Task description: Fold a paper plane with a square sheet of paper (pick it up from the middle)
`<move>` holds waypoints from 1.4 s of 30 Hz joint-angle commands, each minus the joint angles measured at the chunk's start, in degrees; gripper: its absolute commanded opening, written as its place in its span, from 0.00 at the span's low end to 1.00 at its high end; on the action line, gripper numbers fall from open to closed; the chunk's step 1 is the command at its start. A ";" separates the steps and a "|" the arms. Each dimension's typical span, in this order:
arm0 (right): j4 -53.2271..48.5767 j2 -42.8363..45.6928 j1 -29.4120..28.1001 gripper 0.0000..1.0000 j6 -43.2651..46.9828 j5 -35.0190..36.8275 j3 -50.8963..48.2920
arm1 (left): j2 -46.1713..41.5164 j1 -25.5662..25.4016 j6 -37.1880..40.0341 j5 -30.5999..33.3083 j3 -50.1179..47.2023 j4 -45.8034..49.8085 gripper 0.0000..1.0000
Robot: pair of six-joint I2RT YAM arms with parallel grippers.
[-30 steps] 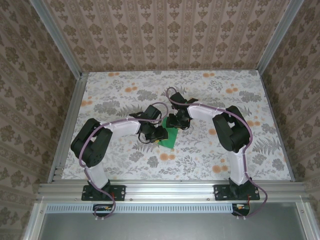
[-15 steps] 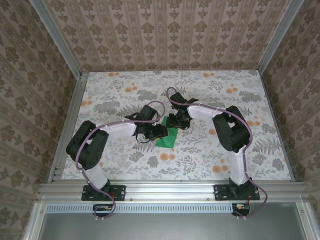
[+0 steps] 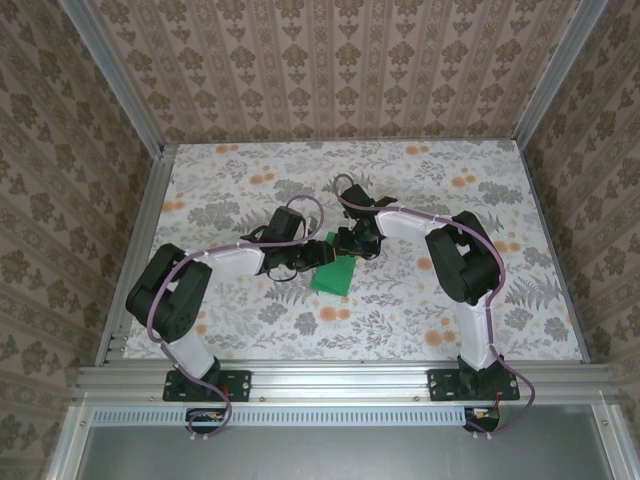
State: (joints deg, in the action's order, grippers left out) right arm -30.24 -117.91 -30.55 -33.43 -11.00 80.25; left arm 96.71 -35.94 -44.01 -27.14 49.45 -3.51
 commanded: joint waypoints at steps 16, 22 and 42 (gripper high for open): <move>-1.05 -7.16 0.66 0.47 -0.81 3.18 -4.66 | -0.92 -1.12 -4.41 -3.65 -3.41 3.92 0.38; -0.86 -6.38 0.84 0.47 -0.69 2.84 -4.90 | -0.64 -1.89 -5.41 0.62 -2.03 12.86 0.25; -1.05 -6.69 1.01 0.43 -0.74 2.48 -4.25 | -3.54 -2.80 -6.53 -3.79 1.34 7.83 0.32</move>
State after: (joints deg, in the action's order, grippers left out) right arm -29.78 -117.64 -29.87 -33.43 -12.29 79.70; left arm 95.26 -38.39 -49.71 -28.75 49.28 7.03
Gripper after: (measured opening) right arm 0.436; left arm 0.323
